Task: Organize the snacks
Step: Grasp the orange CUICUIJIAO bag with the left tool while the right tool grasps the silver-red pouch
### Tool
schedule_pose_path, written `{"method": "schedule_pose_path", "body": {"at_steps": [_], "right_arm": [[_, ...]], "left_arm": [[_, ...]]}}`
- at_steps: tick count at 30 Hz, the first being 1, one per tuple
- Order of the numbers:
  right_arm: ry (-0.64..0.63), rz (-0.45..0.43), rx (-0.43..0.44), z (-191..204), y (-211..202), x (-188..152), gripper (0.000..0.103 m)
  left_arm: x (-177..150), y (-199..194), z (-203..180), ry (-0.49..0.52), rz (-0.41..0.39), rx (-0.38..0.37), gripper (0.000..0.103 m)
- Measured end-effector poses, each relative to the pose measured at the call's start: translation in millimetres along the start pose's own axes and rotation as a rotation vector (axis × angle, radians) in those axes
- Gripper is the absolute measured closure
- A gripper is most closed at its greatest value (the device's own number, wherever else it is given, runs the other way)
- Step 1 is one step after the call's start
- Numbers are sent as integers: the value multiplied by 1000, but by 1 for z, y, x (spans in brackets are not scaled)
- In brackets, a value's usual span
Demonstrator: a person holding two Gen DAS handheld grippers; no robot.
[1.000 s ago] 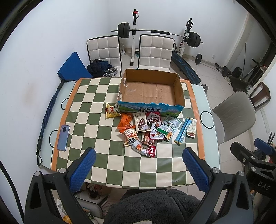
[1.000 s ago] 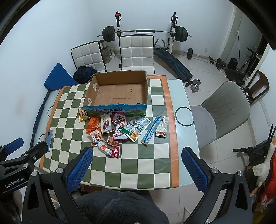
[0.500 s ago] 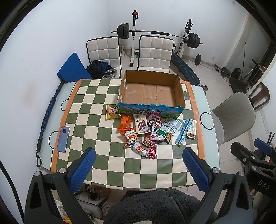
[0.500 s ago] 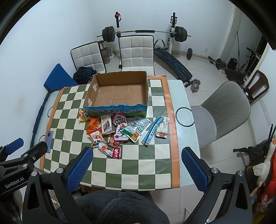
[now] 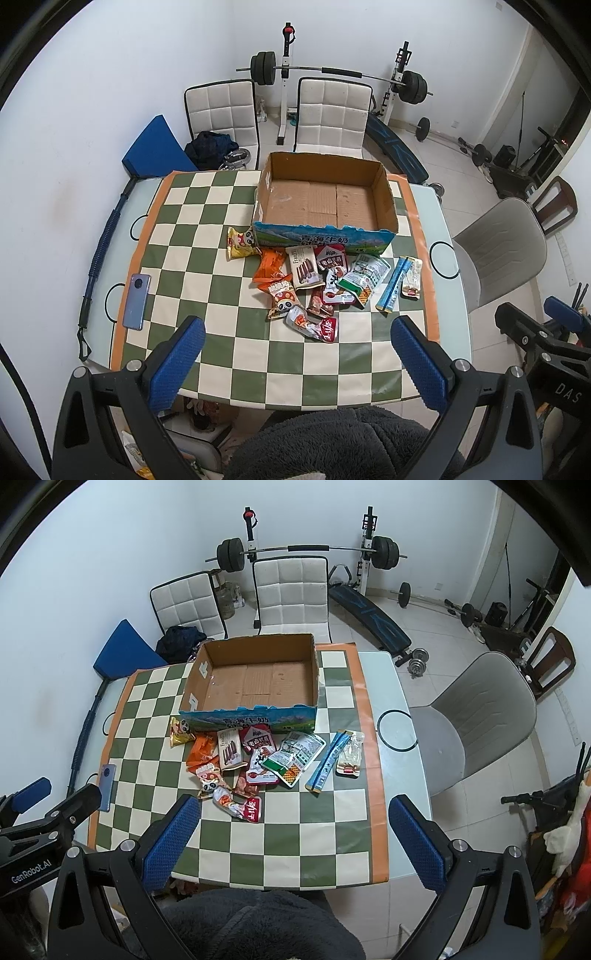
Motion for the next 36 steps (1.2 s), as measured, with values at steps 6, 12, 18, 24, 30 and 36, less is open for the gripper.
{"method": "schedule_pose_path", "body": {"at_steps": [6, 12, 18, 24, 30, 36], "right_arm": [[4, 1, 6, 4, 0, 5, 0], [7, 5, 9, 5, 1, 5, 0], [58, 63, 36, 5, 34, 11, 0], [126, 248, 120, 7, 146, 2, 0], [121, 430, 162, 23, 270, -34, 0], [-62, 473, 195, 70, 346, -63, 0]], "left_arm": [[0, 0, 1, 0, 0, -1, 0], [0, 1, 3, -5, 3, -2, 0], [12, 41, 37, -93, 33, 7, 0], [1, 127, 83, -192, 187, 52, 0], [-25, 204, 116, -261, 319, 106, 1], [-37, 249, 126, -303, 422, 87, 6]]}}
Point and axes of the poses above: each gripper's, at about its wrist camera, not at the fingertips, and y roughly the way its jaws point, z to its left, x to its top, the point moved 5 cm from there along y, roughly the way its jaws point, and after that the axes turned 4 degrees about -x, right-handed, at the moved point
